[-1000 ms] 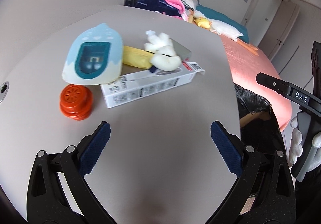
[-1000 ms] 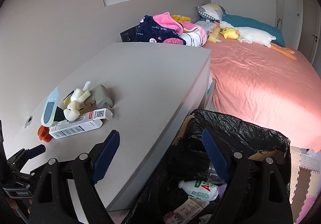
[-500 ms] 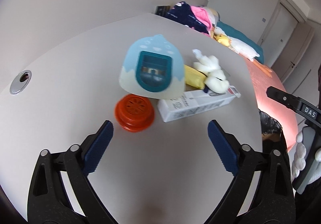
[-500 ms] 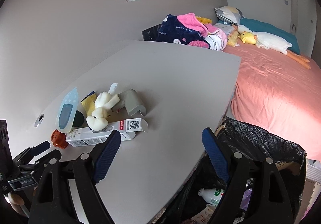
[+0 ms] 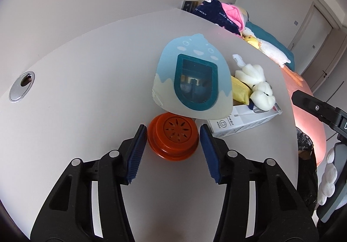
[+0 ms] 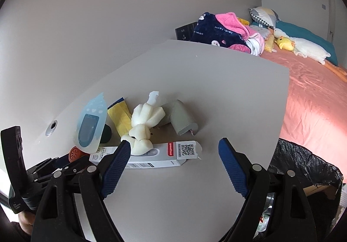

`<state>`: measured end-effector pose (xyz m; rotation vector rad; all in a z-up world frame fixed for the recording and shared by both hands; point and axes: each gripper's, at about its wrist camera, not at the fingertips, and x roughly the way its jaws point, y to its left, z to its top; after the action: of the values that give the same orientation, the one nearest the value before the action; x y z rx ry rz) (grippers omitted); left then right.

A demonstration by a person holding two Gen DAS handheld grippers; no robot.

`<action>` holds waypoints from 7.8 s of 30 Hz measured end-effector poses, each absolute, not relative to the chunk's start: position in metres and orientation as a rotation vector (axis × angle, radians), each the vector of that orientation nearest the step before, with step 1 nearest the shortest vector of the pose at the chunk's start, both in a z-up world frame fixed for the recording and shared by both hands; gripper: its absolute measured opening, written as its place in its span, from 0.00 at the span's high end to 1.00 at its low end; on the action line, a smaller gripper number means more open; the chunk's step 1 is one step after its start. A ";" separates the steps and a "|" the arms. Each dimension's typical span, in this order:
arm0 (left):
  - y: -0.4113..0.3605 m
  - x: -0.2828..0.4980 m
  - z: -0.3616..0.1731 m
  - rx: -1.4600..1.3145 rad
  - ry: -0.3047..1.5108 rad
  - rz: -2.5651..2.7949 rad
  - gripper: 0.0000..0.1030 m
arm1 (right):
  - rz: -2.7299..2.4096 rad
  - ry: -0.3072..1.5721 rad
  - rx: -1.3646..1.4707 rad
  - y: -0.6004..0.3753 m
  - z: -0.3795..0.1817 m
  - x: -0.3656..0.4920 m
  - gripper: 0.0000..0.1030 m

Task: Collect trash
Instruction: 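Grasp the orange lid with the left tool while the right tool grasps the white foam toy, then carry the orange lid and foam toy over the black bin, then open both tools to drop the lid and foam toy into the bin, then move both tools back over the desk toward the thermometer box, then grasp the white thermometer box with the left tool, then grasp the grey rubber corner piece with the right tool while the left tool holds the box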

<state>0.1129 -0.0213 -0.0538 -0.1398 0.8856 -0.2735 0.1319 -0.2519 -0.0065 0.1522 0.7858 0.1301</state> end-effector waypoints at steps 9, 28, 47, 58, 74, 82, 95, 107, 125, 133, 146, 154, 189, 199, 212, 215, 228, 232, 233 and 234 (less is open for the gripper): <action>-0.016 0.118 -0.054 -0.169 0.880 -0.288 0.57 | 0.144 0.838 0.175 -0.231 -0.018 0.156 0.18; 0.004 0.100 -0.027 -0.215 0.778 -0.270 0.57 | 0.099 0.874 0.153 -0.215 -0.029 0.186 0.62; -0.019 0.099 -0.013 -0.202 0.787 -0.311 0.57 | 0.162 0.809 0.123 -0.227 0.005 0.140 0.73; -0.042 0.079 -0.004 -0.190 0.783 -0.340 0.57 | 0.165 0.780 0.135 -0.249 0.019 0.102 0.73; -0.099 0.053 -0.001 -0.142 0.801 -0.423 0.57 | 0.120 0.747 0.163 -0.300 0.025 0.048 0.73; -0.133 0.039 -0.001 -0.106 0.806 -0.476 0.57 | 0.078 0.738 0.186 -0.330 0.023 0.024 0.73; -0.195 0.024 -0.005 -0.043 0.829 -0.595 0.57 | -0.027 0.713 0.230 -0.385 0.021 -0.012 0.73; -0.243 0.014 -0.011 0.002 0.867 -0.722 0.57 | -0.156 0.708 0.291 -0.437 0.014 -0.038 0.72; -0.253 0.012 -0.020 0.002 0.881 -0.762 0.06 | -0.320 0.685 0.346 -0.479 0.007 -0.058 0.22; -0.237 0.018 -0.024 -0.001 0.885 -0.730 0.06 | -0.270 0.719 0.320 -0.457 0.001 -0.041 0.22; -0.195 0.042 -0.028 -0.028 0.881 -0.673 0.06 | -0.179 0.750 0.313 -0.415 -0.007 -0.003 0.22; -0.180 0.057 -0.026 0.038 0.852 -0.665 0.06 | -0.147 0.782 0.305 -0.400 -0.014 0.019 0.22; -0.159 0.119 -0.057 0.336 0.890 -0.566 0.36 | 0.010 0.807 0.250 -0.353 -0.021 0.099 0.22; -0.168 0.102 -0.050 0.336 0.805 -0.563 0.73 | 0.043 0.810 0.243 -0.340 -0.020 0.115 0.22; -0.135 0.101 0.012 0.225 0.661 -0.468 0.73 | 0.092 0.835 0.210 -0.317 -0.022 0.147 0.22; -0.125 0.101 0.019 0.211 0.651 -0.444 0.73 | 0.111 0.848 0.189 -0.304 -0.025 0.159 0.22; -0.092 0.099 0.031 0.144 0.633 -0.364 0.73 | 0.184 0.903 0.184 -0.254 -0.034 0.215 0.22; -0.091 0.095 0.029 0.153 0.641 -0.360 0.73 | 0.182 0.927 0.168 -0.246 -0.041 0.229 0.21; -0.091 0.097 0.029 0.153 0.642 -0.361 0.73 | 0.187 0.923 0.171 -0.245 -0.042 0.232 0.18; -0.090 0.097 0.028 0.152 0.644 -0.360 0.73 | 0.192 0.920 0.172 -0.244 -0.042 0.234 0.18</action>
<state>0.0966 -0.0901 0.0283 0.1522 0.6436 -0.3599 0.2339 -0.2438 -0.0418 0.1717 0.9204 0.1915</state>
